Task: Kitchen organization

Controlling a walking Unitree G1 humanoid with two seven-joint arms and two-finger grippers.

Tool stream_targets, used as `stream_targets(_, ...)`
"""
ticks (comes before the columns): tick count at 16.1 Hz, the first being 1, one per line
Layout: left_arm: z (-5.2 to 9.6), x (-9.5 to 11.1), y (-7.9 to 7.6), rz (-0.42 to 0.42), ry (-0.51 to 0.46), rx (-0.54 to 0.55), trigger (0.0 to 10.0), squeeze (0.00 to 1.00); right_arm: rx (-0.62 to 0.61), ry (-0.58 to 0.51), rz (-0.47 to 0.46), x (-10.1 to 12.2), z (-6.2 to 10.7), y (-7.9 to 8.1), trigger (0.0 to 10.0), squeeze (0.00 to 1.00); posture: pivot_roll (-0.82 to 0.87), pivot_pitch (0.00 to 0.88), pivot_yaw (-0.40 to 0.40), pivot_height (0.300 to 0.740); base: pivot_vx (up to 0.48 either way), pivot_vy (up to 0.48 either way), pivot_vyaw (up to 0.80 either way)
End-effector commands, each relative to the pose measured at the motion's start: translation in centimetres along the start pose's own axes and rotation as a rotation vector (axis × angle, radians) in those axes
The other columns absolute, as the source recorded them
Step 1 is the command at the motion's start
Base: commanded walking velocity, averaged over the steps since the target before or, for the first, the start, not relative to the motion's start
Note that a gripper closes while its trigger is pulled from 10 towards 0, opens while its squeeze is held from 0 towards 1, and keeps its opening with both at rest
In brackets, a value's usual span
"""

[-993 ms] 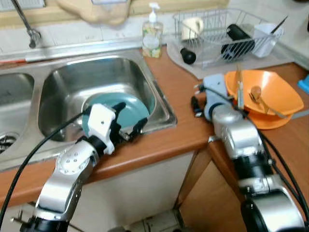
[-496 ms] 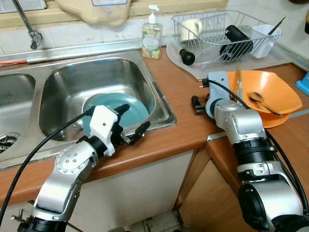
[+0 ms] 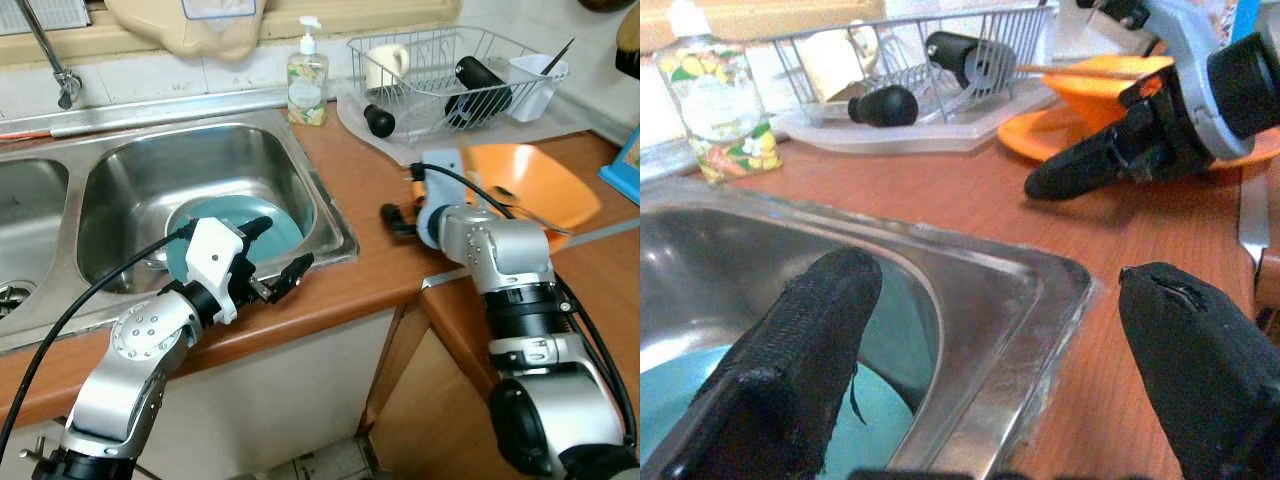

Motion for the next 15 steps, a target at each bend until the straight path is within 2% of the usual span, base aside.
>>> stream_targets(1,0.2,0.4,0.3,-0.017,-0.003,-0.002,10.0,0.04,0.072,0.125,-0.018,-2.9,-0.5,1.5,10.0,0.00,-0.08,0.000,0.035,0.740,0.000,0.000,0.00)
stream_targets(3,0.2,0.4,0.3,-0.019,-0.003,0.000,10.0,0.04,0.129,0.136,0.002,-3.2,-0.2,2.9,10.0,0.00,-0.08,0.000,0.033,0.740,0.000,0.000,0.00)
stream_targets(6,0.3,0.3,0.5,-0.030,0.002,0.014,10.0,0.04,0.271,0.131,0.057,-3.8,0.5,6.4,10.0,0.00,-0.08,0.000,0.032,0.740,0.000,0.000,0.00)
stream_targets(9,0.3,0.3,0.9,-0.039,0.002,0.041,10.0,0.03,0.372,0.140,0.091,-4.4,1.1,9.0,10.0,0.00,-0.08,0.000,0.032,0.740,0.000,0.000,0.00)
stream_targets(13,0.3,0.3,1.4,-0.046,0.005,0.065,10.0,0.03,0.462,0.090,0.128,-4.1,1.8,11.1,10.0,0.00,-0.07,0.000,0.030,0.740,0.000,0.000,0.00)
stream_targets(15,0.3,0.3,1.4,-0.047,0.005,0.068,10.0,0.02,0.472,0.037,0.136,-3.4,2.0,11.2,10.0,0.00,-0.07,0.000,0.030,0.740,0.000,0.000,0.00)
Point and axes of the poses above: a point about 5 cm out from each wrist's last joint towards the gripper, its own z axis pointing back from the gripper into the wrist, its own x axis along the axis of the wrist's last joint, y = z × x, the point moved 4 cm from there along -z, pointing out of the wrist towards the gripper, and after that the axes turned 9 degrees about -z, right-handed, at the moved point
